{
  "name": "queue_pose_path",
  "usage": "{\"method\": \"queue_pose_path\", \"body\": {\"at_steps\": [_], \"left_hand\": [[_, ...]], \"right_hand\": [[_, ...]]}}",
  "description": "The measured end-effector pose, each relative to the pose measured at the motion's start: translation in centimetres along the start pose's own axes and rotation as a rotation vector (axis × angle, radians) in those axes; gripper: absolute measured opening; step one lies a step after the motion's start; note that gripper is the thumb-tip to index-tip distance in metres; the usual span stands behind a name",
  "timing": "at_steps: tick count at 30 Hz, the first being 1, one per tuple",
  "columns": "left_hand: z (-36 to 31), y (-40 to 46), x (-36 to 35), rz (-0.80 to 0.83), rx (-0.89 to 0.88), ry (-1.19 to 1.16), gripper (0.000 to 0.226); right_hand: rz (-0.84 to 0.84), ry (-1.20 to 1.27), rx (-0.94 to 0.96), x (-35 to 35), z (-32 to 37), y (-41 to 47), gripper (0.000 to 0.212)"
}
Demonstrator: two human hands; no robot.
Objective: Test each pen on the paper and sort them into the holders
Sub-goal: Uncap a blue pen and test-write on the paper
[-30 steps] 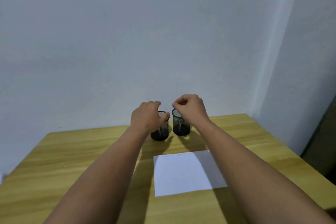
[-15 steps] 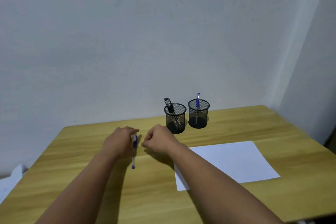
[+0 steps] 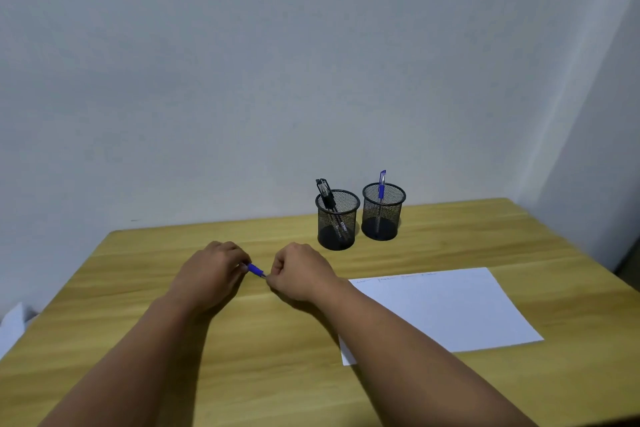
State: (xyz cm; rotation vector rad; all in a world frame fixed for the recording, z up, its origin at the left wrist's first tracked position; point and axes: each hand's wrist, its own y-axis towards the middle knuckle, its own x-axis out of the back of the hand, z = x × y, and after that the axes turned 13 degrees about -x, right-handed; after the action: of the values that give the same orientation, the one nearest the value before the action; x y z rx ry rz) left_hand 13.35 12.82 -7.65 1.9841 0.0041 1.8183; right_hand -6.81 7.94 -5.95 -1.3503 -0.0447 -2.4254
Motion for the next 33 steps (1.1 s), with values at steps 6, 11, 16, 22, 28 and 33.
{"method": "queue_pose_path", "body": {"at_steps": [6, 11, 16, 22, 28, 33], "left_hand": [[-2.3, 0.2, 3.1, -0.103, 0.049, -0.141, 0.008], [-6.3, 2.7, 6.9, -0.29, 0.062, -0.357, 0.015], [-12.2, 5.6, 9.9, -0.362, 0.016, -0.523, 0.019], [-15.8, 6.3, 11.1, -0.262, 0.07, -0.597, 0.047], [-18.0, 6.2, 10.4, -0.178, 0.134, -0.66, 0.053], [-18.2, 5.7, 9.3, -0.081, 0.194, -0.797, 0.055]], "right_hand": [[0.072, 0.61, -0.064, 3.3, -1.9, -0.9, 0.008], [0.121, 1.306, -0.18, 8.0, -2.0, -2.6, 0.011], [0.066, 1.311, -0.154, 10.8, -0.7, -4.3, 0.032], [-0.096, 1.262, -0.111, 12.4, -1.4, -5.1, 0.038], [-0.123, 1.277, -0.271, 11.4, -2.0, -4.9, 0.04], [-0.092, 1.277, -0.361, 10.2, -2.8, -3.5, 0.036]]}}
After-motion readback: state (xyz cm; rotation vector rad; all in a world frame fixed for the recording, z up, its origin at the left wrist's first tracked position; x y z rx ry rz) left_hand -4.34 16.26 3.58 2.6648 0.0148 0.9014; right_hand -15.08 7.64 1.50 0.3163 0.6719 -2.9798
